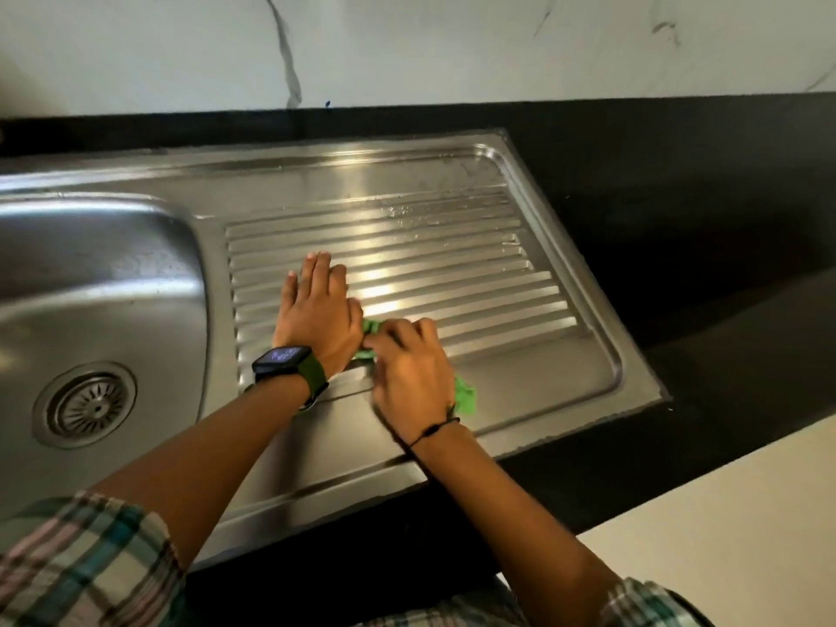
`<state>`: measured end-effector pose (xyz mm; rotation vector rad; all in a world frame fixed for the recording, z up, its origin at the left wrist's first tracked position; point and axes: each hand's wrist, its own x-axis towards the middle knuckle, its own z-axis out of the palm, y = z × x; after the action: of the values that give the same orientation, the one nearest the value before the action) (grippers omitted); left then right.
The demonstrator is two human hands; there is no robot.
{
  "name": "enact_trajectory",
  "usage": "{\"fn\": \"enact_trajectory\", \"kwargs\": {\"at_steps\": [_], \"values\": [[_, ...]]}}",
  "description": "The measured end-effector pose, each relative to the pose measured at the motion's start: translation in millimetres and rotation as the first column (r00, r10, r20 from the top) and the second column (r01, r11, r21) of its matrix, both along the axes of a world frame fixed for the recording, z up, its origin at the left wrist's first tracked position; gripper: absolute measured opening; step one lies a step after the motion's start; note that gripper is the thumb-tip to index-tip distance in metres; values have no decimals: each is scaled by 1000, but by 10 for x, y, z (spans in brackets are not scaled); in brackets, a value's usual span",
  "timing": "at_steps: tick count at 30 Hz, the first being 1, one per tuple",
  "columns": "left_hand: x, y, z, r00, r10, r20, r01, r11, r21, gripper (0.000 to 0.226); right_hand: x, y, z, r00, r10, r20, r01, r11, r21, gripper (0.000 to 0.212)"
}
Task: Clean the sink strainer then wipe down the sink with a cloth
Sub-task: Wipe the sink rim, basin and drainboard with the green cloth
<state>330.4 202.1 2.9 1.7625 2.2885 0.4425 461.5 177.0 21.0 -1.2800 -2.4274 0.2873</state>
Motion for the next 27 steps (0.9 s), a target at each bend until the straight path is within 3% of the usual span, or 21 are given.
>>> {"fn": "enact_trajectory", "kwargs": {"at_steps": [2,4,8,10,15,17,19,21,23,25,27], "values": [[-11,-16,0,1000,-8,1,8,1000,1,52,94,103,3,997,70,36,-73,994,80,22],[-11,-22,-2,1000,-12,-3,12,1000,10,52,376,310,33,994,27,108,-42,990,136,21],[2,-28,2,1000,-12,1,12,1000,3,52,1200,974,65,921,-311,235,305,950,65,33],[-4,-22,3,1000,-8,-2,8,1000,3,52,1461,1146,79,873,-405,272,394,914,98,37],[-3,-5,-17,1000,11,-6,-11,1000,17,50,1169,1099,22,787,-584,198,576,811,99,31],[-5,13,-33,1000,16,-10,-16,1000,20,50,757,879,9,849,-495,186,495,868,52,28],[-3,14,-39,999,22,-24,-22,1000,9,50,255,477,-26,942,-300,151,286,952,107,19],[2,-2,-50,999,12,-31,-13,1000,-12,51,-47,201,-23,980,-185,71,175,976,127,16],[-22,-6,-48,1000,-9,-29,9,1000,-17,52,-13,230,11,998,-52,21,50,992,119,16],[-42,6,-45,1000,-14,-28,14,1000,-2,52,284,404,25,996,46,82,-60,981,186,18],[-40,11,-45,999,-1,-43,1,1000,8,51,651,624,48,992,-13,127,-15,976,216,21]]}}
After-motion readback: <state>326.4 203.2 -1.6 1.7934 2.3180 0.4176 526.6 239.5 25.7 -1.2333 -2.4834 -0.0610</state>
